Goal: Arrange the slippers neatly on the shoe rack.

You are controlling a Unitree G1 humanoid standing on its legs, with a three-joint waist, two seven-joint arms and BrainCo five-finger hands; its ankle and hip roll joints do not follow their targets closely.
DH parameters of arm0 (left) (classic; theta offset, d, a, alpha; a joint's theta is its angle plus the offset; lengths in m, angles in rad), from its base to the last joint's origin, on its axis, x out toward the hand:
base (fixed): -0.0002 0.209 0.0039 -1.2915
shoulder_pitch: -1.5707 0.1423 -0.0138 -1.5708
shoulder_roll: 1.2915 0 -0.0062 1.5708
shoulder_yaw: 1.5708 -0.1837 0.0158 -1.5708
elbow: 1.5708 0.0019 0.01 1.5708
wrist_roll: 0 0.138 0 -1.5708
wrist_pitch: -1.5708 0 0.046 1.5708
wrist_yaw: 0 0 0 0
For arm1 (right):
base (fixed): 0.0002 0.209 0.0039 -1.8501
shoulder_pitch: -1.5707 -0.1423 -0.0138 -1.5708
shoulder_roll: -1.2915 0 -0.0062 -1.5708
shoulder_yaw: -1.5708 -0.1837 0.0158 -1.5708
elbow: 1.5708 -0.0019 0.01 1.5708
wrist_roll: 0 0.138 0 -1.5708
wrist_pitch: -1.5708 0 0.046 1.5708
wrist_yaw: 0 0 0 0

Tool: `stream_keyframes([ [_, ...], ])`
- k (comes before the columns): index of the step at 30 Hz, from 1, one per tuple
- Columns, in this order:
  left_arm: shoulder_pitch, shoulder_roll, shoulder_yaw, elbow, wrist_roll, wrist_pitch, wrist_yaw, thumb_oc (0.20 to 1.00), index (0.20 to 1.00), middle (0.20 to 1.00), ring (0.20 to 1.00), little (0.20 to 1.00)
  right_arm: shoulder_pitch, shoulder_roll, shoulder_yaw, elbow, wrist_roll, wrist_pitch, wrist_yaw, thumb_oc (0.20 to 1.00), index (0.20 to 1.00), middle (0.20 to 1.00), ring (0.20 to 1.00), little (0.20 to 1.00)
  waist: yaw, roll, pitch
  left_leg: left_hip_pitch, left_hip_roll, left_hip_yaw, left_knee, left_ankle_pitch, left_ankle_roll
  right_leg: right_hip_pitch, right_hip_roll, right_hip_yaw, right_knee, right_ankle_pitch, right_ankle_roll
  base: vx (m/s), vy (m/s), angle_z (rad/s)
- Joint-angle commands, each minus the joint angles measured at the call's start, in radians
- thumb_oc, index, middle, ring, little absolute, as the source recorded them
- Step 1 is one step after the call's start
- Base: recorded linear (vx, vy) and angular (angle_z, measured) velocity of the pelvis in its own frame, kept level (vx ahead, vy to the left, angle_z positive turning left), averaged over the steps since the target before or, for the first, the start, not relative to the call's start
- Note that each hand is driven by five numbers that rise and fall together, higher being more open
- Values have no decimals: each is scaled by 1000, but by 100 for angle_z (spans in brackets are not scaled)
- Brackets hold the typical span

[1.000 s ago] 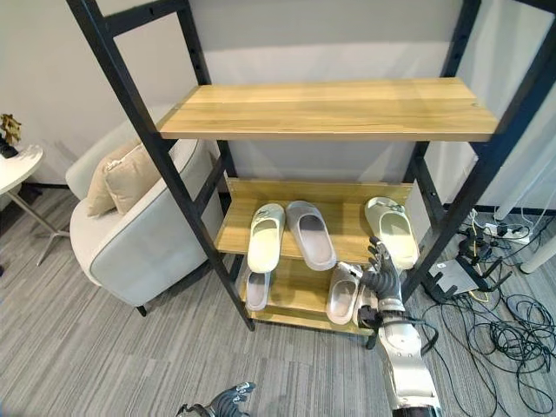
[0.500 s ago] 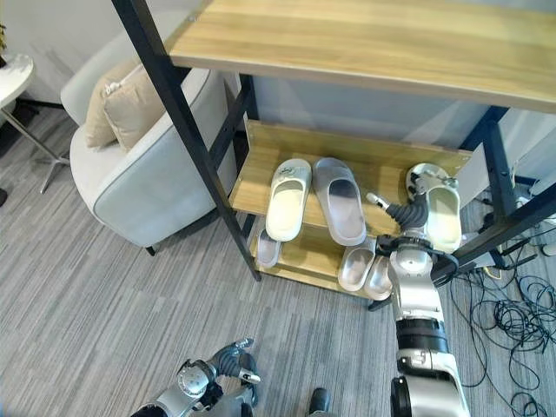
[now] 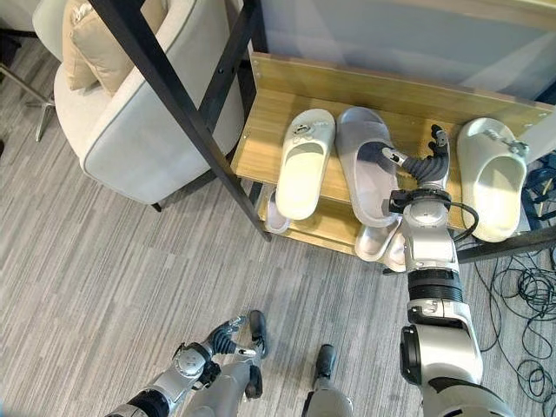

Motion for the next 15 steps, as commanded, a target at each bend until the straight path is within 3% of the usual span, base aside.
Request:
stream_keyframes([
  [1,-28,-36,18,11,-45,-30,13,1000,1000,1000,1000,1000,-78,-78,14,-30,-20,-14,38,1000,1000,1000,1000,1000,-4,-4,-3,-72,21,38,161,-62,-49,77,-66,29,23,-45,57,46,6,7],
  [6,-35,-41,19,21,-45,-29,8,1000,1000,1000,1000,1000,-79,-89,42,-77,-81,35,92,1000,1000,1000,1000,1000,2,-14,0,-84,14,30,170,-68,-45,90,-66,14,12,-42,63,36,-1,5],
  [10,-42,-44,22,16,-49,-28,9,1000,1000,1000,1000,1000,-92,-151,92,-83,-215,97,132,1000,1000,1000,1000,1000,6,-20,5,-88,13,26,172,-69,-41,92,-69,9,14,-43,64,6,2,3],
  [11,-45,-45,27,5,-52,-26,8,1000,1000,1000,1000,1000,-105,-164,108,-73,-245,109,144,551,551,551,551,551,7,-20,8,-89,12,27,172,-69,-41,90,-70,9,13,-42,65,0,0,0],
  [12,-48,-46,31,1,-56,-24,6,1000,1000,1000,1000,1000,-120,-181,136,-56,-272,112,147,200,200,200,200,200,9,-20,10,-89,12,27,171,-68,-40,89,-70,9,14,-42,65,0,0,0],
  [15,-58,-50,35,6,-57,-27,7,1000,1000,1000,1000,1000,-132,-200,165,-39,-322,118,148,200,200,200,200,200,11,-20,16,-88,12,28,167,-65,-40,87,-71,11,13,-42,65,0,0,0],
])
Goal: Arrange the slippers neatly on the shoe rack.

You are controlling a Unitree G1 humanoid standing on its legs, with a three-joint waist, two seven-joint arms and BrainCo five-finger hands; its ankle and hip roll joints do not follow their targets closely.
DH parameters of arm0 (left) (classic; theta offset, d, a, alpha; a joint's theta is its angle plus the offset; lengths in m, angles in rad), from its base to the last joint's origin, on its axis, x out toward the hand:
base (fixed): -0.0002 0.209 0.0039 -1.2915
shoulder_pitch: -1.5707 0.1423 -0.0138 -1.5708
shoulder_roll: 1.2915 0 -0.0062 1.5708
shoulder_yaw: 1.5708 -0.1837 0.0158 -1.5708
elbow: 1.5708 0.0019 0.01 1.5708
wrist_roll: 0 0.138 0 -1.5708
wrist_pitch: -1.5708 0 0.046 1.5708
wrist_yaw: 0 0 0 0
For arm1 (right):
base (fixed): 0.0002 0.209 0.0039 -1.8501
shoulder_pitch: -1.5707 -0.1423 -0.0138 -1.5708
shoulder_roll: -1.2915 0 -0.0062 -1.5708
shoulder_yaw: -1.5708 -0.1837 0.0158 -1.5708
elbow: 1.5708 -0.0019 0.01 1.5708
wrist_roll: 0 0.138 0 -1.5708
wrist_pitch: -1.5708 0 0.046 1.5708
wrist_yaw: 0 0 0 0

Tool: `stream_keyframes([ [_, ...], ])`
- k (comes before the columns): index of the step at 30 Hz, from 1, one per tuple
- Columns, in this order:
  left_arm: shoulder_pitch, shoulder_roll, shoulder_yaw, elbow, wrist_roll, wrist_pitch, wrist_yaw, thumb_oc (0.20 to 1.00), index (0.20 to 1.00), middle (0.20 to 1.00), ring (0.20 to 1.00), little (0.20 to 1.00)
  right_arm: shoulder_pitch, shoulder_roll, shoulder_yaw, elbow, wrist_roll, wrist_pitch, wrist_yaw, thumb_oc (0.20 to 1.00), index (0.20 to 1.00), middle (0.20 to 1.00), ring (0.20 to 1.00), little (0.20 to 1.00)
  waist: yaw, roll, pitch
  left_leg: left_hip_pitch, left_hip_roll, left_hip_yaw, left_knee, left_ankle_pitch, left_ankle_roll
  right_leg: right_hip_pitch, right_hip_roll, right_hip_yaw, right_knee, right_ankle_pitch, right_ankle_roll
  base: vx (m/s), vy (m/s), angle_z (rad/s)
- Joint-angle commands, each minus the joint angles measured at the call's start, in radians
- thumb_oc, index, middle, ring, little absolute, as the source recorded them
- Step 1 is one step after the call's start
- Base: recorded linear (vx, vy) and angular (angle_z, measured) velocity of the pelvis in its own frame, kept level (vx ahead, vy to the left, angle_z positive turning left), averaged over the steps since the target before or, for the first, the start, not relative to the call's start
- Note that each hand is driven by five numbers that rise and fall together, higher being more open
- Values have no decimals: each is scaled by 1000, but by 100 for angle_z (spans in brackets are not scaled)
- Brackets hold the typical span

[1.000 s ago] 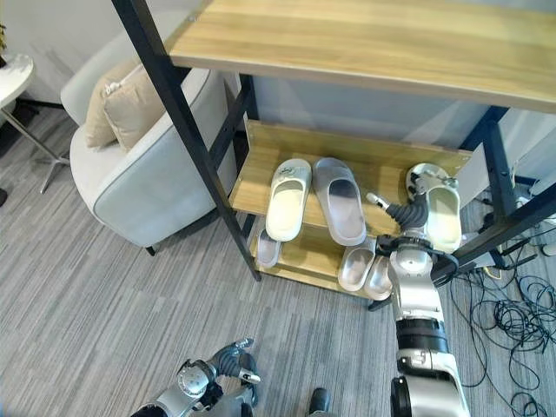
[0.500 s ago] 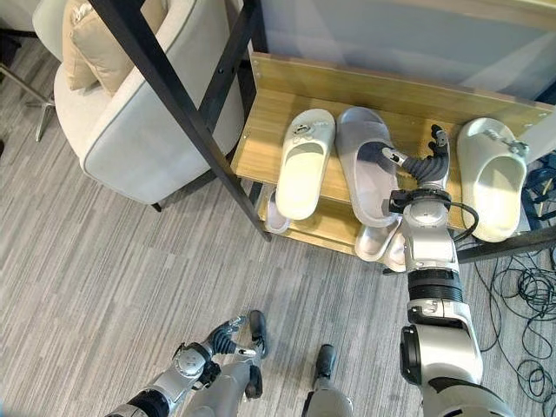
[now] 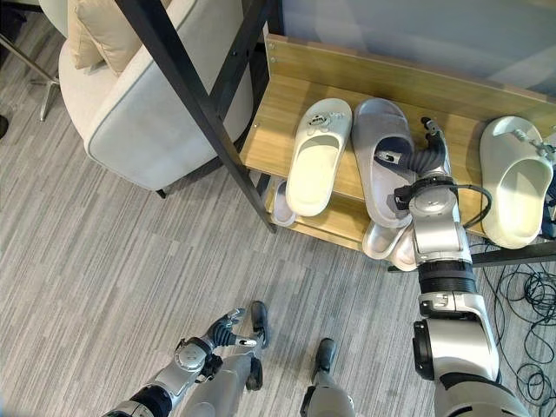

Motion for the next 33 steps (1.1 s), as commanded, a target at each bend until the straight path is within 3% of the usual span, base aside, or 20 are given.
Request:
stream_keyframes([
  [1,-54,-37,1,17,-26,-33,5,1000,1000,1000,1000,1000,-77,-91,36,-7,-105,-13,-21,200,200,200,200,200,1,-19,-8,-57,12,52,158,-66,-44,102,-76,25,12,-41,64,0,0,0],
  [4,-60,-43,2,24,-34,-35,-5,1000,1000,1000,1000,1000,-66,-105,44,-3,-132,-23,-66,200,200,200,200,200,2,-16,-5,-54,12,54,155,-66,-44,101,-78,26,12,-42,65,0,0,0],
  [6,-60,-47,0,29,-41,-44,-11,1000,1000,1000,1000,1000,-31,-140,52,-20,-178,-41,-160,200,200,200,200,200,2,-12,1,-49,11,56,155,-68,-43,101,-82,26,15,-43,68,-9,15,0],
  [12,-58,-54,6,40,-54,-65,-3,1000,1000,1000,1000,1000,97,-137,-30,-155,-221,-74,-298,200,200,200,200,200,-8,-10,8,-41,14,66,156,-72,-41,101,-83,34,21,-45,69,0,0,0],
  [13,-62,-54,12,47,-58,-77,3,1000,1000,1000,1000,1000,165,-113,-67,-226,-215,-113,-352,200,200,200,200,200,-16,-10,11,-37,16,70,159,-74,-39,99,-83,38,27,-46,69,0,0,0],
  [15,-60,-52,15,49,-64,-83,6,1000,1000,1000,1000,1000,202,-95,-86,-253,-209,-130,-369,200,200,200,200,200,-16,-13,10,-37,18,72,161,-76,-39,98,-82,43,31,-48,69,-7,-1,-3],
  [17,-63,-65,62,69,-105,-103,8,1000,1000,1000,1000,1000,382,7,-122,-344,-183,-197,-450,200,200,200,200,200,-29,-17,6,-29,26,77,166,-78,-38,96,-80,56,45,-54,67,-20,0,-12],
  [19,-61,-64,61,70,-105,-104,8,1000,1000,1000,1000,1000,384,8,-123,-346,-183,-197,-450,200,200,200,200,200,-28,-18,4,-29,26,77,166,-78,-38,96,-81,56,45,-54,67,-6,1,-3],
  [20,-71,-65,70,71,-118,-110,19,1000,1000,1000,1000,1000,451,147,-160,-398,-49,-275,-446,200,200,200,200,200,-34,-19,3,-24,29,78,166,-81,-37,93,-80,64,53,-56,66,-2,-20,-6],
  [21,-80,-59,73,64,-122,-120,19,1000,1000,1000,1000,1000,521,298,-174,-435,136,-369,-374,200,200,200,200,200,-38,-22,-6,-27,31,75,168,-83,-39,90,-79,73,54,-51,65,-3,-20,-8],
  [22,-80,-58,73,64,-122,-120,19,1000,1000,1000,1000,1000,521,298,-174,-436,136,-369,-374,200,200,200,200,200,-39,-22,-8,-29,31,74,167,-81,-38,88,-78,72,54,-51,65,9,-55,-8],
  [24,-63,-48,103,21,-162,-142,4,1000,1000,1000,1000,1000,710,429,-91,-580,292,-413,-187,200,200,200,200,200,-51,-31,-18,-25,38,64,176,-88,-44,88,-67,101,73,-67,56,0,-79,-3],
  [25,-61,-45,115,7,-177,-144,-3,1000,1000,1000,1000,1000,756,443,-74,-602,321,-424,-152,200,200,200,200,200,-57,-32,-21,-31,41,59,182,-90,-44,84,-63,113,81,-72,55,-11,-75,4],
  [28,-47,-32,161,-52,-235,-130,-18,1000,1000,1000,1000,1000,881,484,-2,-597,378,-448,-83,200,200,200,200,200,-84,-32,-22,-30,49,49,200,-105,-50,-8,-19,299,192,-117,51,-8,-31,6],
  [29,-46,-32,161,-52,-235,-130,-18,1000,1000,1000,1000,1000,881,484,-2,-597,378,-448,-83,200,200,200,200,200,-83,-31,-26,-34,50,49,198,-102,-50,-14,-17,300,193,-115,50,-65,-35,-8],
  [30,-36,-26,198,-71,-259,-131,-8,1000,1000,1000,1000,1000,946,488,24,-600,381,-468,-74,200,200,200,200,200,-85,-39,-31,-52,59,49,219,-110,-55,-44,-5,340,210,-141,28,-96,-70,-7],
  [33,-25,-52,298,-76,-358,-140,-2,1000,1000,1000,1000,1000,1050,507,22,-542,391,-521,-109,200,200,200,200,200,-86,-44,-13,-111,81,28,268,-115,-65,-105,6,319,274,-176,-1,-148,-93,17],
])
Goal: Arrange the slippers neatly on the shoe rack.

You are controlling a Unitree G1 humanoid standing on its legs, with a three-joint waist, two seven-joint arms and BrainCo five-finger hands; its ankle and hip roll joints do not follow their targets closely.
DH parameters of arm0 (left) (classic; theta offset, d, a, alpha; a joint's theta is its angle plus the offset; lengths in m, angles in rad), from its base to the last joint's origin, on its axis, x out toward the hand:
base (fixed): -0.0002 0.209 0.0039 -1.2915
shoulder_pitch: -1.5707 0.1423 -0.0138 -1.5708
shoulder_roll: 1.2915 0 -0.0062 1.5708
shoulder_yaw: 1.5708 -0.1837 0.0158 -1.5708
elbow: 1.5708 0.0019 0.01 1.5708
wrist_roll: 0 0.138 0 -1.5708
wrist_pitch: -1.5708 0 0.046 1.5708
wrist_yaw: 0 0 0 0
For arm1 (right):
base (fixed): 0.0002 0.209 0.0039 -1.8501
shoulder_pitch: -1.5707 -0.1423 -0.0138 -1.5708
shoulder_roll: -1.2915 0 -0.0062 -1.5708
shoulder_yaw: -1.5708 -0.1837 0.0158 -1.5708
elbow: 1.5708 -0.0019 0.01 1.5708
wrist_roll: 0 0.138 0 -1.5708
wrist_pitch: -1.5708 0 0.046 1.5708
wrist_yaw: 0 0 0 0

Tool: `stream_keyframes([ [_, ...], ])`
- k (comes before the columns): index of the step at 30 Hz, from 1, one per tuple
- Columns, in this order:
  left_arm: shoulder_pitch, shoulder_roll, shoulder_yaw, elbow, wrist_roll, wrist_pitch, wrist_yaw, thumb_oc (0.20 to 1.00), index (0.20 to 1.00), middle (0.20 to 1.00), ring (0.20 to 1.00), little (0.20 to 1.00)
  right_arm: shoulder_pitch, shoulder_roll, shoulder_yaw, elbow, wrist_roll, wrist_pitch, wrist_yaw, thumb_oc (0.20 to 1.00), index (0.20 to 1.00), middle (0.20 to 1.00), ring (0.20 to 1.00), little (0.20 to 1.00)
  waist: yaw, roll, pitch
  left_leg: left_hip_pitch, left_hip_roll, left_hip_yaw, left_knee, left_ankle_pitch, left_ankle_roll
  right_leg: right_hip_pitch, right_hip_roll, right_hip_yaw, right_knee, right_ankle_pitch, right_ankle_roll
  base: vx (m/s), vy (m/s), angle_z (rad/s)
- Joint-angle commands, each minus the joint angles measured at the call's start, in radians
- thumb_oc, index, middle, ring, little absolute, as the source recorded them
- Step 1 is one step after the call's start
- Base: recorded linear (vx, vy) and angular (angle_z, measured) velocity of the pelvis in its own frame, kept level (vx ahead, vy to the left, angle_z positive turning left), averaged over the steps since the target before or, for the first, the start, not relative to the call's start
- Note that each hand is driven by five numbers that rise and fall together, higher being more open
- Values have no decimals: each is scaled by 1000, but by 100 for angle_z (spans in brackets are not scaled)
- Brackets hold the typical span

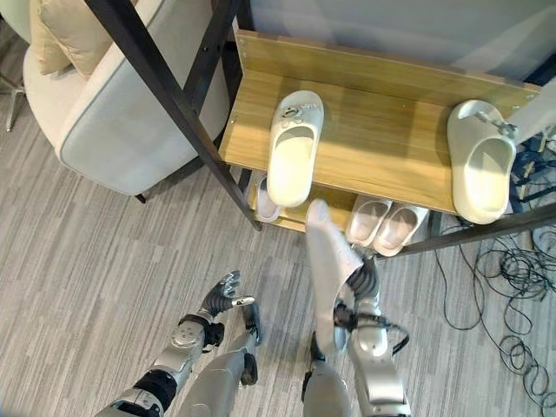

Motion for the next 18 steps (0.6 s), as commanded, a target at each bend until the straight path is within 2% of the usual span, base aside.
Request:
stream_keyframes([
  [1,1,-17,70,42,-109,-28,12,1000,1000,1000,1000,1000,59,1,-55,-41,47,-112,-29,200,200,200,200,200,-4,12,-33,-91,77,14,175,-77,-61,-31,24,33,65,-54,-8,-155,-81,12],
  [3,2,-22,101,41,-142,-35,19,1000,1000,1000,1000,1000,75,6,-62,-21,59,-130,-43,200,200,200,200,200,-8,13,-29,-121,84,6,199,-83,-65,-62,34,24,91,-62,-14,-106,-66,2],
  [5,0,-18,168,33,-197,-52,42,1000,1000,1000,1000,1000,116,-21,-95,17,52,-187,-101,200,200,200,200,200,-20,16,-24,-212,113,-9,285,-108,-74,-176,57,7,201,-95,-37,-177,-122,-2],
  [7,-10,6,195,31,-197,-57,79,1000,1000,1000,1000,1000,120,-31,-122,53,51,-217,-147,200,200,200,200,200,-24,20,-24,-283,130,-12,359,-135,-79,-267,64,4,299,-135,-53,-181,-108,4],
  [9,-30,31,223,28,-192,-60,118,1000,1000,1000,1000,1000,97,-29,-150,70,62,-222,-174,200,200,200,200,200,-26,22,-32,-351,143,-19,437,-159,-85,-350,71,-12,390,-165,-70,-101,-84,-2],
  [10,-30,31,223,29,-191,-60,118,1000,1000,1000,1000,1000,96,-29,-150,71,62,-222,-174,200,200,200,200,200,-25,23,-34,-355,144,-19,440,-160,-85,-354,71,-12,392,-166,-70,-118,-80,-9],
  [12,-102,73,299,56,-217,-64,169,1000,1000,1000,1000,1000,27,-44,-173,69,28,-211,-218,200,200,200,200,200,-24,29,-43,-475,166,-29,544,-186,-90,-485,59,-28,509,-207,-89,-128,-72,-4],
  [13,-103,73,300,57,-217,-64,169,1000,1000,1000,1000,1000,26,-44,-173,69,28,-211,-218,200,200,200,200,200,-24,29,-45,-480,166,-30,547,-186,-90,-489,59,-28,512,-208,-89,-129,-77,-7],
  [14,-201,103,383,73,-280,-56,191,1000,1000,1000,1000,1000,-84,-64,-174,33,5,-173,-239,200,200,200,200,200,-20,30,-50,-582,180,-36,636,-213,-91,-600,47,-37,616,-240,-95,-91,-53,-9],
  [15,-204,104,384,74,-281,-57,190,1000,1000,1000,1000,1000,-85,-64,-174,33,5,-172,-239,200,200,200,200,200,-20,31,-52,-589,180,-37,641,-214,-91,-607,47,-37,620,-242,-95,-76,-97,-8],
  [16,-283,100,467,35,-372,-54,212,1000,1000,1000,1000,1000,-152,-81,-165,-2,-28,-117,-254,200,200,200,200,200,-16,31,-58,-674,198,-33,735,-264,-97,-677,34,-51,709,-297,-103,-55,-39,-3],
  [17,-331,108,490,27,-397,-40,214,1000,1000,1000,1000,1000,-208,-98,-161,-14,-40,-77,-251,200,200,200,200,200,-14,38,-64,-730,199,-46,761,-256,-94,-749,34,-45,755,-292,-107,14,-66,7],
  [18,-377,121,513,32,-421,-35,215,1000,1000,1000,1000,1000,-273,-118,-156,-10,-43,-27,-241,200,200,200,200,200,-13,36,-69,-767,212,-43,819,-308,-104,-789,26,-45,817,-338,-110,5,-35,19],
])
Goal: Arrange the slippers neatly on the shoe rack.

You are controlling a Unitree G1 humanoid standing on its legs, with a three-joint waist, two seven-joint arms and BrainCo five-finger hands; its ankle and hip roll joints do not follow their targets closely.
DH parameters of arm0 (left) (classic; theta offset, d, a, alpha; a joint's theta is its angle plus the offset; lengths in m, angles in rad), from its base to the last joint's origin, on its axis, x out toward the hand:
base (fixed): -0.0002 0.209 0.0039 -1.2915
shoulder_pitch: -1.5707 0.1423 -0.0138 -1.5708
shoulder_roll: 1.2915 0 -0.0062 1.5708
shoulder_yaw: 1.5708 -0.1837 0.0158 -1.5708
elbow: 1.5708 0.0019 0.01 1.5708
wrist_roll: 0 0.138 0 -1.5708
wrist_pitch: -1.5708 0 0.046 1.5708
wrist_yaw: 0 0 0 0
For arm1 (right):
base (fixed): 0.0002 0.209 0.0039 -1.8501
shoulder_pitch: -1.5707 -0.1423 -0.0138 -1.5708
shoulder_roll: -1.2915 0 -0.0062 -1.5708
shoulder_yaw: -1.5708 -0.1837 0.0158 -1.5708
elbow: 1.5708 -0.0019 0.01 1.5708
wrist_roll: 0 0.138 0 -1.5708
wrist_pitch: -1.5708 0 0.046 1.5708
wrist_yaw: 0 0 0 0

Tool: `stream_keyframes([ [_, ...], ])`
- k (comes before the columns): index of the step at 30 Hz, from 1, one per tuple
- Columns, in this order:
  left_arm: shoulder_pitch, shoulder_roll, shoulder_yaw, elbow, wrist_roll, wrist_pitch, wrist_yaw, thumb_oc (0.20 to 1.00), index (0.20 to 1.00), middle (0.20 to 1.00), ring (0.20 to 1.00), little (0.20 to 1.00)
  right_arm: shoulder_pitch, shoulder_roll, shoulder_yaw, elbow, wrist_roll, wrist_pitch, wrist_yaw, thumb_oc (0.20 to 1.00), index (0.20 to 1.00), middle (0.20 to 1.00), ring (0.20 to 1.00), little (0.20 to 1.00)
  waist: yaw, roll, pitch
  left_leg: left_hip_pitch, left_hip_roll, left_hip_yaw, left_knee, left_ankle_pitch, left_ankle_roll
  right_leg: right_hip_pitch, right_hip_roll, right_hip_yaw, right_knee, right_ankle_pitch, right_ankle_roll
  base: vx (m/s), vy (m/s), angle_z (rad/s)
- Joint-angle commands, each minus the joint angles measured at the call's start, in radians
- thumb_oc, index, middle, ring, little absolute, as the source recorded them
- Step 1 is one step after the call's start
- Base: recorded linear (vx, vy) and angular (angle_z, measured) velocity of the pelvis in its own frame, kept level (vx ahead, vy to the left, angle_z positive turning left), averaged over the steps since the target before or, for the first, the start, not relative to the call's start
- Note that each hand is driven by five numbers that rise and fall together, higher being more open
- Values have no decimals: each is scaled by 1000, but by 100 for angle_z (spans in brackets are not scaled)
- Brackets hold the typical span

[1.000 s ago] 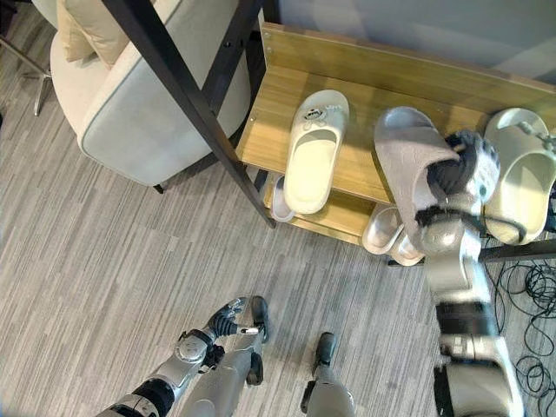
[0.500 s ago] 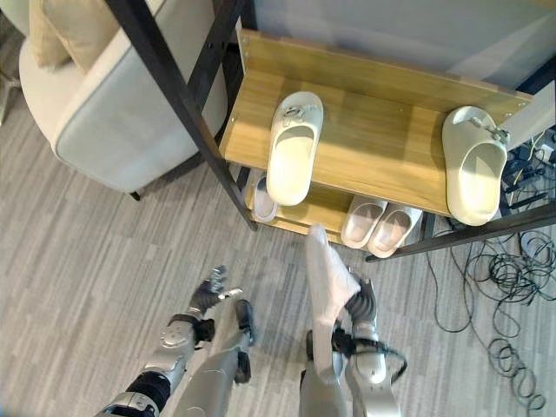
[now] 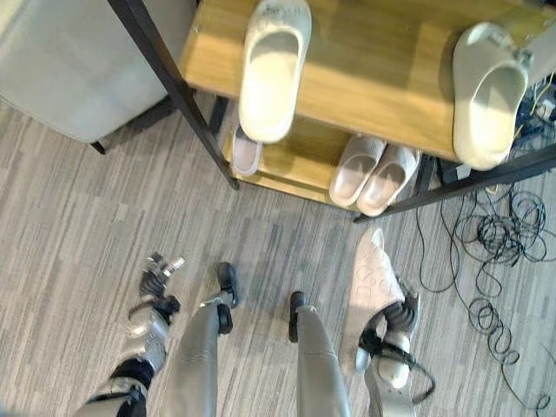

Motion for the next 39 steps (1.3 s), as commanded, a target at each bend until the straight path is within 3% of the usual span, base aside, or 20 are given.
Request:
stream_keyframes([
  [1,-154,73,30,52,-112,-24,27,1000,1000,1000,1000,1000,-104,-52,-21,-134,-55,109,-3,200,200,200,200,200,-15,36,-16,-101,74,-17,263,-188,-75,-75,-21,-31,114,-123,-22,94,-33,21],
  [3,-209,75,58,60,-150,-21,25,1000,1000,1000,1000,1000,-190,-71,-25,-129,-72,189,23,200,200,200,200,200,-13,36,-26,-167,89,-21,318,-217,-74,-156,-29,-20,185,-147,-27,26,-3,14],
  [5,-241,77,71,62,-170,-23,29,1000,1000,1000,1000,1000,-241,-81,-32,-118,-80,217,31,200,200,200,200,200,-12,35,-30,-210,98,-23,358,-232,-74,-202,-38,-19,229,-157,-32,37,-11,10],
  [10,-338,-2,158,30,-282,-21,4,1000,1000,1000,1000,1000,-436,-89,-81,-98,-111,364,76,200,200,200,200,200,-13,37,-38,-367,124,-32,547,-310,-80,-368,-79,9,433,-224,-50,87,-28,7],
  [16,-339,-66,208,7,-357,43,-136,1000,1000,1000,1000,1000,-455,-98,-140,-145,-196,457,131,200,200,200,200,200,-18,27,-41,-436,143,-37,687,-380,-92,-467,-111,27,597,-287,-65,104,-39,13],
  [18,-332,-87,207,-1,-356,96,-178,1000,1000,1000,1000,1000,-506,-112,-164,-157,-222,485,165,200,200,200,200,200,-16,15,-24,-437,144,-26,732,-400,-88,-487,-123,47,651,-298,-62,65,-37,5],
  [22,-341,-124,207,-24,-365,124,-196,1000,1000,1000,1000,1000,-590,-124,-185,-142,-230,527,187,200,200,200,200,200,-11,0,5,-437,139,-15,751,-403,-84,-501,-142,63,683,-302,-50,14,-30,7],
  [25,-351,-173,185,-61,-366,180,-259,1000,1000,1000,1000,1000,-716,-157,-232,-110,-231,586,179,200,200,200,200,200,0,-3,25,-437,120,-10,724,-386,-74,-507,-159,76,684,-296,-41,-9,0,10],
  [30,-315,-190,145,-85,-331,221,-295,1000,1000,1000,1000,1000,-827,-203,-257,-71,-254,657,200,200,200,200,200,200,24,-2,21,-437,102,-8,687,-364,-66,-506,-180,74,666,-281,-32,-2,9,21],
  [33,-383,-283,207,-150,-461,243,-326,1000,1000,1000,1000,1000,-903,-214,-253,8,-252,697,177,200,200,200,200,200,41,-5,23,-437,95,-6,668,-354,-61,-508,-196,72,658,-270,-24,3,-11,6],
  [39,-427,-408,206,-243,-532,277,-398,1000,1000,1000,1000,1000,-1015,-255,-245,148,-250,758,134,200,200,200,200,200,66,-17,40,-437,78,1,660,-348,-57,-510,-223,71,663,-249,-6,3,0,13],
])
